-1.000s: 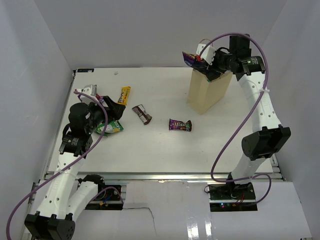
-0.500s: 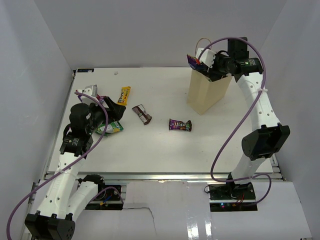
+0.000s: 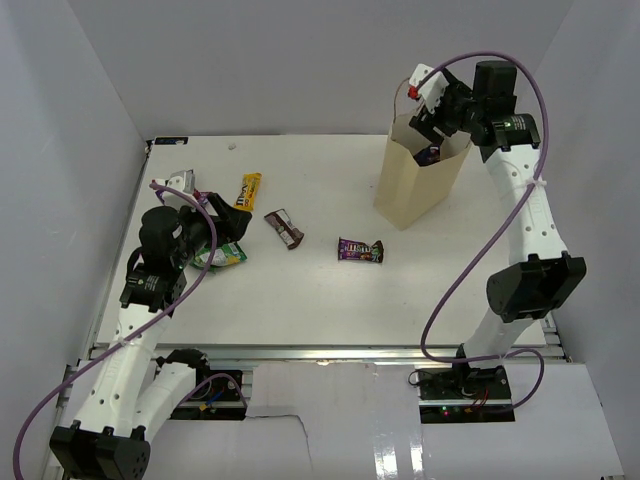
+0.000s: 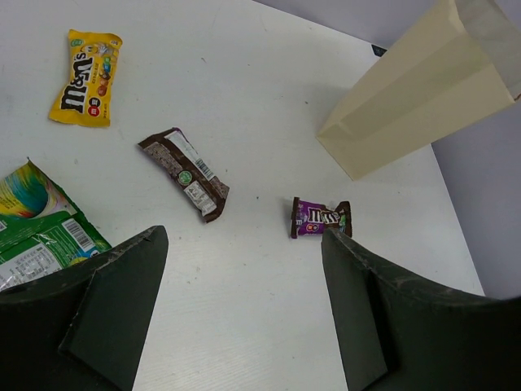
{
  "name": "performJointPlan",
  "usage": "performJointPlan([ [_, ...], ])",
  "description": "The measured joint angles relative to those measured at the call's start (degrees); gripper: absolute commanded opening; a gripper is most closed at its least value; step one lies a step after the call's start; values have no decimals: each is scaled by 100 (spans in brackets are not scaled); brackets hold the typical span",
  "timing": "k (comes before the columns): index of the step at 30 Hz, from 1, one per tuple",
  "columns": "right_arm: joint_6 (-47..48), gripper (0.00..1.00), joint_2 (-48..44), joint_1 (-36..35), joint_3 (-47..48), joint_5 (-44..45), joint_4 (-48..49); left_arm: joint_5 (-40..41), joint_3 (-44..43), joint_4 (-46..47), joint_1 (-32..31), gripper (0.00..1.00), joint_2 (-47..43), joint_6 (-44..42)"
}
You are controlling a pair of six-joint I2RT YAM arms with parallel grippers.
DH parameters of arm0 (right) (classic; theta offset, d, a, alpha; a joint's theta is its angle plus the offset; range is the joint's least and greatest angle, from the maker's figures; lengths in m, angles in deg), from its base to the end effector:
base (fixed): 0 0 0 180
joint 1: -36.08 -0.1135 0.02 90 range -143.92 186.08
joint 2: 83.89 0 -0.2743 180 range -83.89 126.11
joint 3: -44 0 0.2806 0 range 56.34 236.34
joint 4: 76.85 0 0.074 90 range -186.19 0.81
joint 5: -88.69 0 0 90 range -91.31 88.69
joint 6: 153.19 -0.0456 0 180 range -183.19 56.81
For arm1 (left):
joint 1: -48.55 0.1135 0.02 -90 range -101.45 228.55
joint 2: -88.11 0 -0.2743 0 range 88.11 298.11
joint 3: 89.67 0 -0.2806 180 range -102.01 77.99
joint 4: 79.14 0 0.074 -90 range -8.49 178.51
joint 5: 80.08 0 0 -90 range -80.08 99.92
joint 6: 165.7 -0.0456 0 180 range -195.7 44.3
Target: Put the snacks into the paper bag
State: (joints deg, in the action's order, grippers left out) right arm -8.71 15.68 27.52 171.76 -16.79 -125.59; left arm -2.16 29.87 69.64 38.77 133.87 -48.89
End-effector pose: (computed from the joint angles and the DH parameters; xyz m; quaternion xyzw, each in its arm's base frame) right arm 0.4168 0.0751 0.4751 -0.4912 0.6541 -0.1183 0.5629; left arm 0.2090 -0.0457 0.3475 -0.0557 0.7974 -0.2668 0.5383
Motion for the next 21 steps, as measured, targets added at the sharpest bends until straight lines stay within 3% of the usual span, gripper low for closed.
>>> performJointPlan([
  [3,46,76,-162,55,-11,-1241,-363,9,0,-4,0,88,39,22],
  [4,122,70,-260,9,-52,-1707,-592,35,0,-24,0,88,76,50],
  [7,-138,55,-708,-584,-780,-2461,-966,192,0,-133,0,89,223,179],
  [8,-431,56,-828,-911,-1174,-2472,-885,278,0,-210,0,89,295,247],
  [9,-817,60,-942,-1311,-1731,-2422,-787,376,0,-310,0,89,378,350],
  [10,-1163,74,-962,-1661,-2243,-2223,-654,446,0,-404,0,89,446,448],
  [12,-1707,90,-734,-2177,-3064,-1790,-450,601,2,-610,0,89,564,649],
  [17,-1919,90,-48,-2533,-4409,-579,-9,890,260,-970,2,89,601,1154],
  [21,-1405,91,-48,-2522,-4590,181,509,1110,468,-1248,2,90,605,1499],
])
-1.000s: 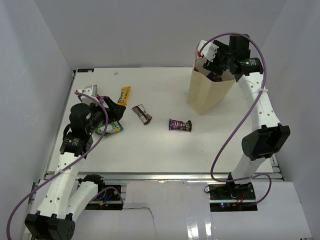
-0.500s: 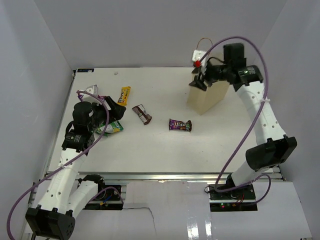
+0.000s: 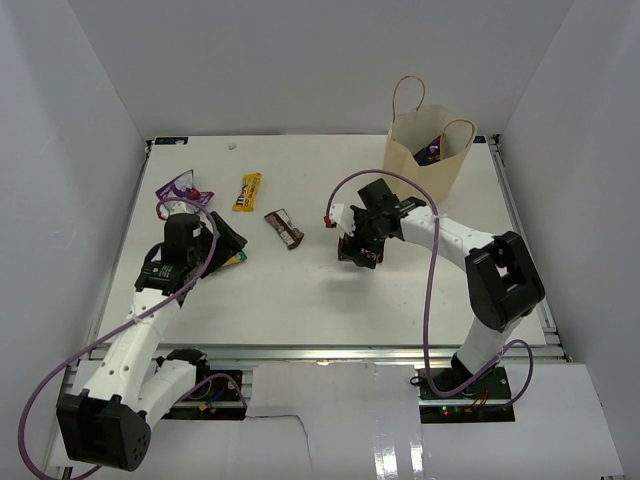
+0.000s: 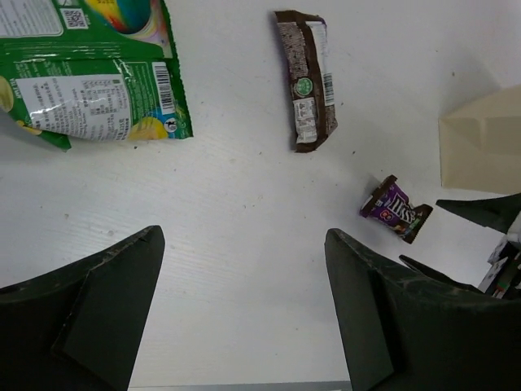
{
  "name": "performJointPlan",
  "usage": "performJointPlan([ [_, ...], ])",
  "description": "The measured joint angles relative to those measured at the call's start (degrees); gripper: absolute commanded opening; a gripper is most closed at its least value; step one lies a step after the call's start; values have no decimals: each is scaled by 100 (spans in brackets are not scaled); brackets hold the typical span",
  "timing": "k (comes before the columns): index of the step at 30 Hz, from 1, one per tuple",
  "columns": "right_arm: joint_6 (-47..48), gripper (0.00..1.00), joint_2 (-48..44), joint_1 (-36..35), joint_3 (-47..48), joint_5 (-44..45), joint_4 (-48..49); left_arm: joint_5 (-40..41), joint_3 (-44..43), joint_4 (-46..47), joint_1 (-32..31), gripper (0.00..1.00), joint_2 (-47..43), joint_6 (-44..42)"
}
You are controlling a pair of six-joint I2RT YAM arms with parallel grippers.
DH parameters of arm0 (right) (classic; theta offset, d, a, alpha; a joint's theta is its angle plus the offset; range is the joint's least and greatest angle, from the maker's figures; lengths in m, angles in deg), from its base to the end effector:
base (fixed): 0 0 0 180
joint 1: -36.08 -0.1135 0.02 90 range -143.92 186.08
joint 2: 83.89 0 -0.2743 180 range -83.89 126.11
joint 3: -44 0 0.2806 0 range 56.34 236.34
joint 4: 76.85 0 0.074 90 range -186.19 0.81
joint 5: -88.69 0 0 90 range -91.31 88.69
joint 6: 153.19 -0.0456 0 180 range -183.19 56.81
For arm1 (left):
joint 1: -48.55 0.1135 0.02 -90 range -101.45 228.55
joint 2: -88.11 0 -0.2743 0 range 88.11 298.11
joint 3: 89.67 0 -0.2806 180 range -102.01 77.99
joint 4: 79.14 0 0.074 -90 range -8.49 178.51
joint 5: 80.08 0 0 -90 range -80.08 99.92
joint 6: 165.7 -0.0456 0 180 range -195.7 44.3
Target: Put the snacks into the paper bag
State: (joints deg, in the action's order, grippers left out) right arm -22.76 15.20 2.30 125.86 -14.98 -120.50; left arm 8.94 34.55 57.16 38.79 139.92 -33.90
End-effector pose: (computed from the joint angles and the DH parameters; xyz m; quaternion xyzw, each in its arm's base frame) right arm 0.3173 0.2252 0.1979 -0.6036 0.7484 0.1005 0.2559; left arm 0.2190 -0.0385 0.2721 -0.2463 0.8711 -0.1917 0.3791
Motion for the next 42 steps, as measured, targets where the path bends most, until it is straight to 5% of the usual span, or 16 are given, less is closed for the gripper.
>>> performJointPlan([
  [6,802,100,284,4,9,603,807,702,-59,-560,0,89,459,881],
  [10,960,74,898,20,168,409,715,1176,-337,-1176,4,89,1130,1469],
  [15,848,28,1252,114,614,-44,564,1554,-654,-1679,33,90,1373,1838],
  [17,791,16,1250,162,667,-299,442,1676,-741,-1794,59,90,1360,1941],
  [20,774,11,1158,293,756,-868,177,1794,-789,-1904,111,90,1362,2044],
  [25,800,8,540,717,1110,-2487,-616,1840,-793,-2028,269,90,1480,2118],
  [28,-81,8,109,1034,1989,-2463,-205,1845,-793,-2083,323,90,1606,2124],
  [33,-1963,10,-494,1467,2953,-868,1512,1845,-793,-2118,341,90,1707,2124],
  [35,-2535,31,-708,1554,2927,-52,2039,1849,-793,-2116,348,90,1696,2127],
  [37,-2962,42,-793,1563,2905,905,2424,1856,-791,-2116,365,90,1694,2129],
  [42,-3386,35,-645,1563,2828,2586,2835,1869,-756,-2127,409,90,1665,2146],
])
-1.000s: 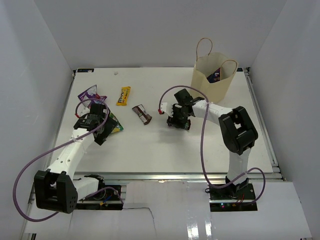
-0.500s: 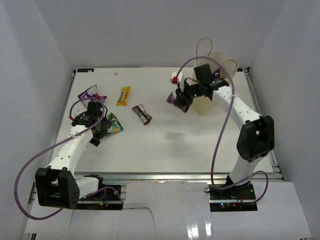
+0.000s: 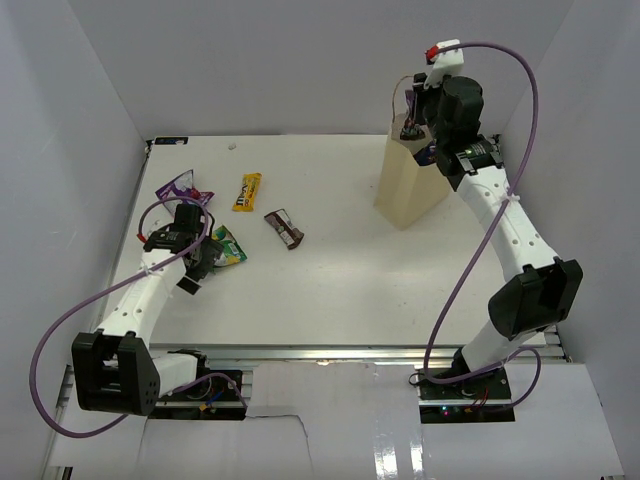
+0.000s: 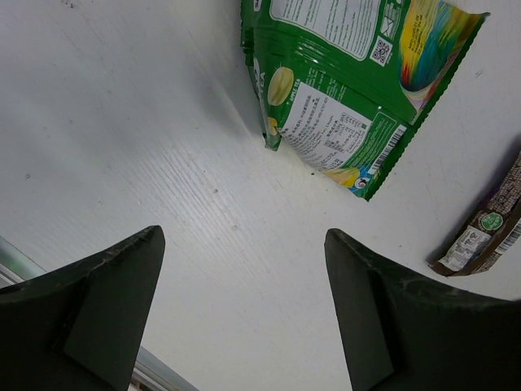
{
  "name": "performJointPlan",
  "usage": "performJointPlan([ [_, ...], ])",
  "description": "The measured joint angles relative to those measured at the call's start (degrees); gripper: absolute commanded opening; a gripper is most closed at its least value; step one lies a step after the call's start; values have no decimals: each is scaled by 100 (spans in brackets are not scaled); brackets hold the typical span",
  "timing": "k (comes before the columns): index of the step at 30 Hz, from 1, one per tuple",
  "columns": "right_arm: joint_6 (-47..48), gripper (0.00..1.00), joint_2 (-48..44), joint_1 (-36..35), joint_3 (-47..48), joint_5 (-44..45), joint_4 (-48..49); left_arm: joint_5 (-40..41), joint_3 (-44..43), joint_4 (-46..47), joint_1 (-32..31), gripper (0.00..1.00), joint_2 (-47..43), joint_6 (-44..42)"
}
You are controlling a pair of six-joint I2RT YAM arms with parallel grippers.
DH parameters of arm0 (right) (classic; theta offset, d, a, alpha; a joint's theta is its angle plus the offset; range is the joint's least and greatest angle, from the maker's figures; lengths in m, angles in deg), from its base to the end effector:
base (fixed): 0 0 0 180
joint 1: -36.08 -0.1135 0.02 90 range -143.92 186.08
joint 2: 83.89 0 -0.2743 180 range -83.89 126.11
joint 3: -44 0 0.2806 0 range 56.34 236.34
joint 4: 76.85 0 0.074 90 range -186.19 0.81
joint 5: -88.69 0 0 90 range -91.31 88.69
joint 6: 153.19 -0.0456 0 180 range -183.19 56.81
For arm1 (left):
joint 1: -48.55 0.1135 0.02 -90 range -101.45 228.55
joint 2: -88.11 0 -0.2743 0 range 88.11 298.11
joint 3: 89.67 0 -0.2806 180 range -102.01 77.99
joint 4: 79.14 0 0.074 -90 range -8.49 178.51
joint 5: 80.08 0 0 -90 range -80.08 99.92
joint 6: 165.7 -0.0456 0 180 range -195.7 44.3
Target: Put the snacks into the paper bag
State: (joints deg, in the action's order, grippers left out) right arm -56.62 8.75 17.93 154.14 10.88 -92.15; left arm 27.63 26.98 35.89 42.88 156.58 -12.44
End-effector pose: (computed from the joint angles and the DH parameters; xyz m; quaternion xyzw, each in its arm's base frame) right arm 0.4009 0.1213 0.4764 -0.0729 0.6899 -0.0010 0.7203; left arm 0.2390 -0.0098 0.2332 -0.4921 0.8400 0.0283 0.2266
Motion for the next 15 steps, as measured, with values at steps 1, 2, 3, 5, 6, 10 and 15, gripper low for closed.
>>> performJointPlan([
  [1,-42,35,31,11,-57,197,17,-2,0,-2,15,90,0,2],
  [2,-61,34,55,15,-116,356,20,-2,0,-2,31,90,0,7],
  [3,-68,34,81,15,-166,490,15,-2,0,-4,39,90,4,7],
  [5,-70,38,125,22,-243,721,13,-7,0,-9,68,90,33,7],
  [6,-72,44,131,37,-278,796,15,-7,0,-9,70,90,55,7],
  [10,122,82,66,195,-439,-173,-42,-11,-2,-11,107,98,122,-11],
  [15,1799,50,-304,645,-568,-4280,-1099,81,-4,-24,151,98,149,-11],
])
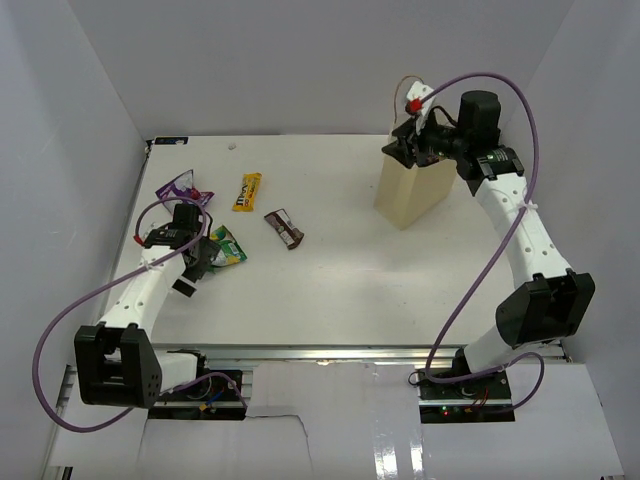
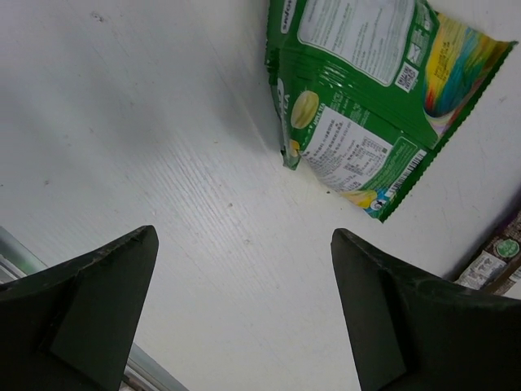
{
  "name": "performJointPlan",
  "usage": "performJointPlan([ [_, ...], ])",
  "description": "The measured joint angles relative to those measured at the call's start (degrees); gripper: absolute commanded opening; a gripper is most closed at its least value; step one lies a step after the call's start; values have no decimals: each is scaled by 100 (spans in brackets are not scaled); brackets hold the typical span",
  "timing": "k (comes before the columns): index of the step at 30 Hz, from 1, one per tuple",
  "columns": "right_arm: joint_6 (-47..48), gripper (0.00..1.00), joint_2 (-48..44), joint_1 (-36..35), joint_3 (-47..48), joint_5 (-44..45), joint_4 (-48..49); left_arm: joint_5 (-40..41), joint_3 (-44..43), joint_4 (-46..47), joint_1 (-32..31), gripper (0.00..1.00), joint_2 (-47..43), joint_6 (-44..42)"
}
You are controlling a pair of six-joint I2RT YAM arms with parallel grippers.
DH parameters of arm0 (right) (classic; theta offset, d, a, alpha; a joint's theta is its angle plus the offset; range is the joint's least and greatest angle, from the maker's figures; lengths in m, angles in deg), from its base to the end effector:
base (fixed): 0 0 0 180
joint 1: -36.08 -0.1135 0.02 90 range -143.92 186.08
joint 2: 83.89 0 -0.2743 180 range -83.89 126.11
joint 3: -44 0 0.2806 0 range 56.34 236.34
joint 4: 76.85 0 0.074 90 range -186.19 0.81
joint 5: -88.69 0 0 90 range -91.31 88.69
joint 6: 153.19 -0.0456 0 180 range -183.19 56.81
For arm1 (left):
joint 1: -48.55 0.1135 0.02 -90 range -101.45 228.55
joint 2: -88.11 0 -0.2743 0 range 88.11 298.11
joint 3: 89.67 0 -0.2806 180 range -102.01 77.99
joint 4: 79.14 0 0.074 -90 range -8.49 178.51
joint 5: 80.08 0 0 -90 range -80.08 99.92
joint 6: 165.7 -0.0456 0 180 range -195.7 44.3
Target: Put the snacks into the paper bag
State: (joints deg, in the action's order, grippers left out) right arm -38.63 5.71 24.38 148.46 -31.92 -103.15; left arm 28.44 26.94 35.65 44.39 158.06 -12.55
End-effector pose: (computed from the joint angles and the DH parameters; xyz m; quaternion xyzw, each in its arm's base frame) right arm 0.3873 0.1039 0.4373 -0.3911 0.6575 0.1346 0.6297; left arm 0.2418 -0.0031 0.2278 -0.5020 0.8357 0.0456 0.2182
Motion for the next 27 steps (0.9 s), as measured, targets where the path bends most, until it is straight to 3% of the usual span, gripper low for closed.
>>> performJointPlan([
  [1,367,26,-48,0,17,-629,-293,63,-2,-22,22,98,31,46],
  [2,726,19,-76,-44,52,-1174,-612,109,-11,-55,37,98,72,90],
  [3,966,18,-81,-118,92,-1617,-909,201,-37,-105,68,98,181,149],
  [5,1180,30,-50,-286,92,-2109,-1331,297,-188,-188,155,98,555,249],
  [7,1333,36,-15,-407,-15,-2446,-1589,323,-350,-101,249,98,1049,275],
  [13,1591,38,-92,-411,-787,-2809,-1954,177,-623,693,367,95,1875,17],
  [16,1685,39,-168,-411,-1064,-2859,-2114,70,-741,1093,369,76,2050,-186],
  [17,1714,40,-210,-411,-1147,-2885,-2164,7,-734,1246,413,62,2087,-271],
  [19,1766,40,-289,-415,-1274,-2946,-2247,-236,-638,1582,501,44,2103,-411],
  [20,1790,40,-323,-422,-1329,-2986,-2284,-369,-564,1757,586,24,2098,-520],
  [23,1808,40,-354,-457,-1375,-3086,-2371,-811,-402,2157,850,3,2096,-782],
  [27,1810,40,-354,-483,-1386,-3224,-2494,-1392,-352,2551,1038,0,2092,-1235],
])
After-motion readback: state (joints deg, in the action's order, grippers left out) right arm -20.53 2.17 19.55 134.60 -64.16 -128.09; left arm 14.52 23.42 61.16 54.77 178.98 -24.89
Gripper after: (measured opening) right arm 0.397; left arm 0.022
